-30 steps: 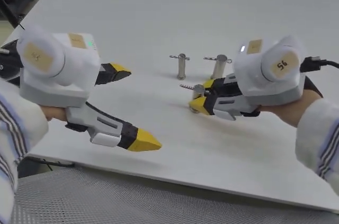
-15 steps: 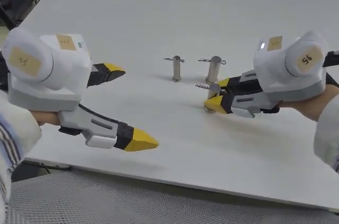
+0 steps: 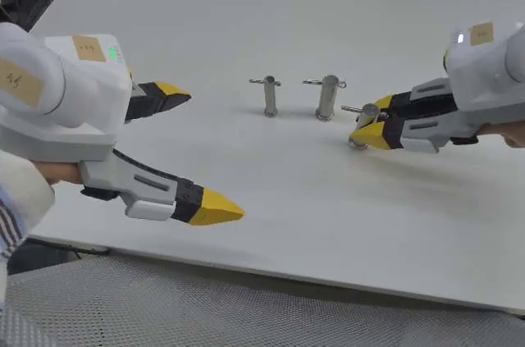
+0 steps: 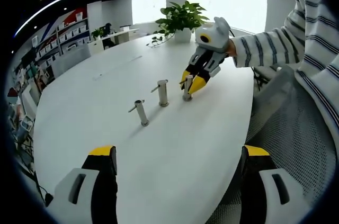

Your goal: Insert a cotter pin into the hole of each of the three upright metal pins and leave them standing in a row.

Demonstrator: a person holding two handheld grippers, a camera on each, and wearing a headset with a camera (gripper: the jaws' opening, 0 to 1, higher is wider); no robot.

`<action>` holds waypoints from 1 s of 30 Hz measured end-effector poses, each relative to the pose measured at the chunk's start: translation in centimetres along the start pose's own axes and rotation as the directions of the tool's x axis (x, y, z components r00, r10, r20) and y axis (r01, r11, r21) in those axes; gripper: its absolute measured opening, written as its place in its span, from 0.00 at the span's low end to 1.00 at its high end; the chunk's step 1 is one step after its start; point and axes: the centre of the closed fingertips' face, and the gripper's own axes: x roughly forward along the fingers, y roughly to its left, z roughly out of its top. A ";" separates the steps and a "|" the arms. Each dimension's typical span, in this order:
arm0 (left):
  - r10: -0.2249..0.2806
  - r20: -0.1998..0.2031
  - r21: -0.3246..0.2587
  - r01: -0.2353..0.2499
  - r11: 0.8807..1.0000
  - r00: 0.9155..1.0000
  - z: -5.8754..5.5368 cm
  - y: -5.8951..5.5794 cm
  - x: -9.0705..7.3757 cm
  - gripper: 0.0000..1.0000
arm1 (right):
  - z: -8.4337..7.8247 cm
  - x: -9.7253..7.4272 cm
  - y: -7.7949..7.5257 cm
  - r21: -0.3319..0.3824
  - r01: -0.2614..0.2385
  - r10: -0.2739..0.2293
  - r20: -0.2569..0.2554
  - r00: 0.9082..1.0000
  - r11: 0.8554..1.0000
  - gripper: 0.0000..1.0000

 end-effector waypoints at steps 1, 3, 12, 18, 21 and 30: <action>0.001 0.000 -0.001 -0.001 1.000 1.000 0.0 0.0 0.0 0.98 | -0.2 -0.1 -0.3 0.002 0.001 -0.001 -0.001 1.000 1.000 0.13; 0.002 0.005 -0.008 -0.002 1.000 1.000 0.1 -0.1 -0.1 0.98 | -0.4 -0.3 -0.6 -0.008 0.004 -0.004 -0.008 1.000 1.000 0.13; 0.018 -0.012 -0.025 -0.019 1.000 1.000 -0.2 0.0 -0.4 0.99 | -1.1 -1.2 -2.2 -0.017 0.000 0.000 -0.021 1.000 1.000 0.13; 0.029 -0.023 -0.030 -0.029 0.999 0.999 -0.4 0.0 -0.5 0.98 | -1.2 -1.4 -3.2 -0.045 -0.008 0.007 -0.020 1.000 0.999 0.13; 0.034 -0.032 -0.028 -0.035 0.999 0.999 -0.6 0.0 -0.6 0.98 | -1.1 -1.5 -3.3 -0.056 -0.023 0.022 -0.018 1.000 0.998 0.13; 0.048 -0.041 -0.041 -0.050 0.998 0.998 -1.0 0.0 -1.0 0.97 | -0.8 -1.5 -3.1 -0.073 -0.070 0.070 -0.005 0.998 0.995 0.13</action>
